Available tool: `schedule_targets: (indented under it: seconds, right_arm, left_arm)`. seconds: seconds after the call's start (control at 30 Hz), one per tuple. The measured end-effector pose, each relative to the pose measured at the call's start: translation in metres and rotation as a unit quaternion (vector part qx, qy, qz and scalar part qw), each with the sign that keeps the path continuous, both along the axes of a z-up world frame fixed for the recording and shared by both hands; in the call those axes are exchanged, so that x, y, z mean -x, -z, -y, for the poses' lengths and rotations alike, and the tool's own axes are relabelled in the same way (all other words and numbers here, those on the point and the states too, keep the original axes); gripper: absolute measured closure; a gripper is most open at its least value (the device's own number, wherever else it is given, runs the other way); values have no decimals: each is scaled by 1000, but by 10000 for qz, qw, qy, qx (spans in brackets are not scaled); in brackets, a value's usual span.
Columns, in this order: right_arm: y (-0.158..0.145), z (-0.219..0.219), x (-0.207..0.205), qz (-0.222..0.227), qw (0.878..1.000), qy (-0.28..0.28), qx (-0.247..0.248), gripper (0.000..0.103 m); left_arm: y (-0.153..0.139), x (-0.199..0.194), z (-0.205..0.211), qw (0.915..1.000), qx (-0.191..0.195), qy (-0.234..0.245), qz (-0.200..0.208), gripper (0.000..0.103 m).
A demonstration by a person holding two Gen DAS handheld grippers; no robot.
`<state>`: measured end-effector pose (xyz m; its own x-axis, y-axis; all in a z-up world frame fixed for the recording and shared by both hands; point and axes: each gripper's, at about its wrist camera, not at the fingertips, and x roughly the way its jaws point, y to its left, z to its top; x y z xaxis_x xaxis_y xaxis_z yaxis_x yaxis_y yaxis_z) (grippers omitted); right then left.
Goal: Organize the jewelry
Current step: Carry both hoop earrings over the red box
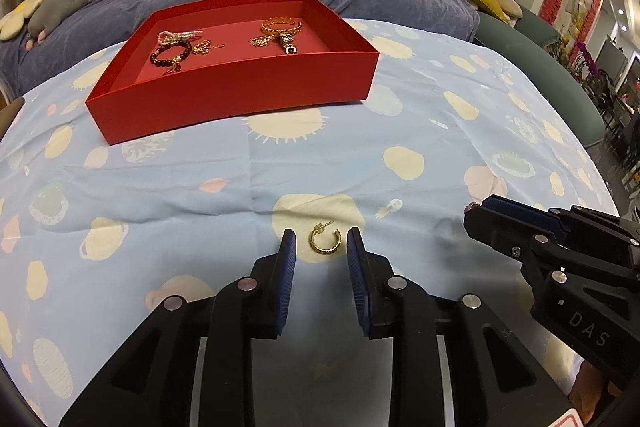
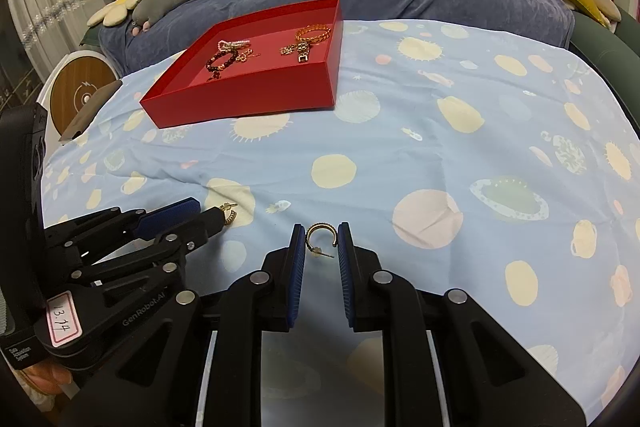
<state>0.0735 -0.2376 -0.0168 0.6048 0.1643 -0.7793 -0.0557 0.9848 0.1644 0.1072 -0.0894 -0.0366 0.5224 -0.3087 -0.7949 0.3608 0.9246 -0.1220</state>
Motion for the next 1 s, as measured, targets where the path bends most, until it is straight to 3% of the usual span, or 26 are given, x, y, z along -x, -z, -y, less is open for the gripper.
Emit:
schedule_targets:
  seconds: [0.17,0.23,0.4,1.0]
  right_arm:
    - [1,1,1,-1,10000,15,-15,87]
    - [1,0,1,6,10000,14,-16,87]
    - [-1,1,2,26,10000,6,-30,87]
    - [-28,-41,-21,308,9992,-190,-184,87]
  left_arm:
    - [8,-2,9,9996,-228,50,160,79]
    - [8,-2,11,9992,-331,45,227,88]
    - [8,-1,11,9991,-358,56,241,88]
    - [-26,-8,-18,9992,16,-292,259,88]
